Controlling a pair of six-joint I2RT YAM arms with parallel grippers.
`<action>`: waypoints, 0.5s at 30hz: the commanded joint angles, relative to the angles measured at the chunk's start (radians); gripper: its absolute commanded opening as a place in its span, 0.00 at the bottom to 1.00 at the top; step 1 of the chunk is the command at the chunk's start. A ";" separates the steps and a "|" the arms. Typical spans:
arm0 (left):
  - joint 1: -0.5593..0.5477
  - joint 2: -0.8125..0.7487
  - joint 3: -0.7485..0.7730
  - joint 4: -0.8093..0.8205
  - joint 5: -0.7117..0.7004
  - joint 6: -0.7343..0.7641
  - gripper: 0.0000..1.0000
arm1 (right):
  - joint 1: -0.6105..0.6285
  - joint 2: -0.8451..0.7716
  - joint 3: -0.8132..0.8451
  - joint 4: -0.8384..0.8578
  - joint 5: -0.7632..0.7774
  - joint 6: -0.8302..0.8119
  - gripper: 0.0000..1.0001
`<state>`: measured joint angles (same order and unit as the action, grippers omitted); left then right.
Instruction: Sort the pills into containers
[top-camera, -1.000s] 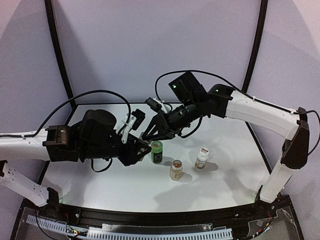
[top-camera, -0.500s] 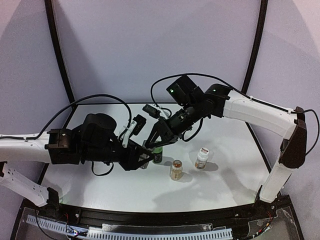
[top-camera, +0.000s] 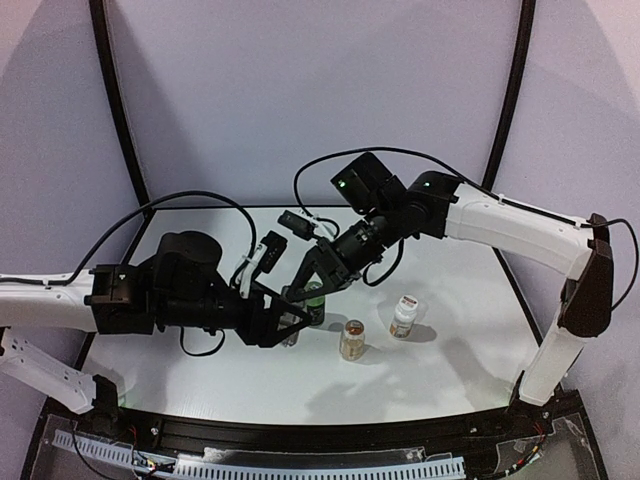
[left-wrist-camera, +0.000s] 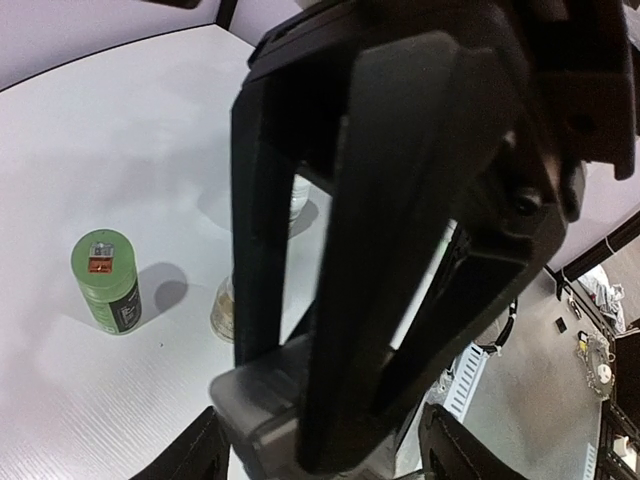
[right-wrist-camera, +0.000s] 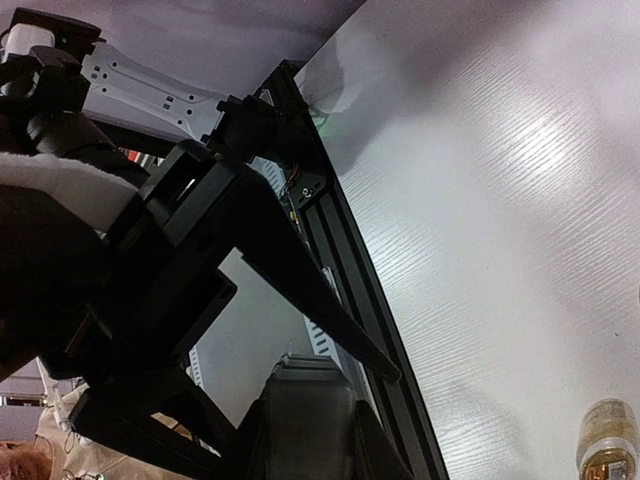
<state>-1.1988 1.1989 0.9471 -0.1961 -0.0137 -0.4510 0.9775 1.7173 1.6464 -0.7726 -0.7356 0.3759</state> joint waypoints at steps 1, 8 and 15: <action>-0.002 -0.045 -0.035 0.026 -0.033 -0.015 0.66 | 0.005 -0.030 -0.034 0.067 -0.046 0.013 0.00; -0.002 -0.183 -0.097 0.023 -0.099 -0.045 0.98 | -0.028 -0.031 -0.138 0.198 -0.050 0.109 0.00; -0.002 -0.367 -0.041 -0.450 -0.747 -0.269 0.99 | 0.005 0.119 -0.214 0.372 -0.041 0.125 0.00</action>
<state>-1.2025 0.9066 0.8638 -0.3116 -0.3005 -0.5431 0.9601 1.7434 1.4659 -0.5483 -0.7739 0.4725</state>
